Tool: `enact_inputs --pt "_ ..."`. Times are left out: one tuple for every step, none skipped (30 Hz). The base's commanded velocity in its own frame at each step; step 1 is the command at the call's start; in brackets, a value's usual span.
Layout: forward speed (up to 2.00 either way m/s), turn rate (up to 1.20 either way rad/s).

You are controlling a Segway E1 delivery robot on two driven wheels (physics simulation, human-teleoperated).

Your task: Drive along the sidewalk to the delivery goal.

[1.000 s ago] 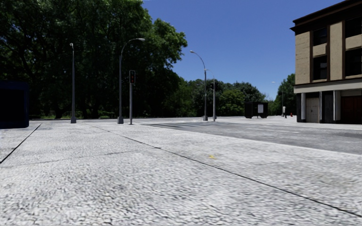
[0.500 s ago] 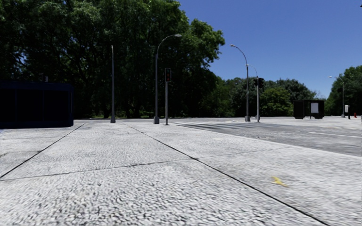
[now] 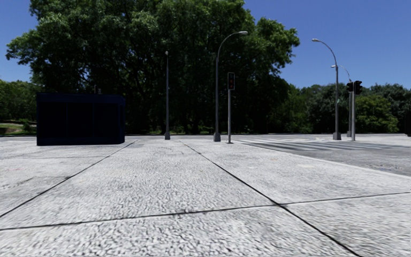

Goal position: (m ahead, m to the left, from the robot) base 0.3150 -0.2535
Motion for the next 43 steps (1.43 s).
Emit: enact_inputs --pt "1.63 0.37" --pt "1.61 0.37" --pt "1.61 0.37" --pt "1.57 0.37" --pt "1.56 0.36" --pt "1.54 0.31" --pt "1.54 0.31" --pt "1.52 0.29" --pt "1.45 0.27" --pt "1.32 0.09" --pt "0.98 0.00" --pt "0.98 0.00" --pt "0.20 0.00" --pt "0.00 0.00" --pt "0.00 0.00" --pt "0.00 0.00" --pt "0.00 0.00" --pt "0.00 0.00" --pt "0.00 0.00" --pt "0.00 0.00" --pt "0.00 0.00" --pt "0.00 0.00" --pt "0.00 0.00" --pt "0.00 0.00" --pt "0.00 0.00" --pt "0.00 0.00" --pt "0.00 0.00" --pt "0.00 0.00" --pt "0.00 0.00" --pt "0.00 0.00" --pt "0.00 0.00" --pt "0.00 0.00" --pt "0.00 0.00" --pt "0.00 0.00" --pt "0.00 0.00" --pt "0.00 0.00" --pt "0.00 0.00" --pt "0.00 0.00" --pt "0.00 0.00" --pt "0.00 0.00" --pt "0.00 0.00" --pt "0.00 0.00" --pt "0.00 0.00"
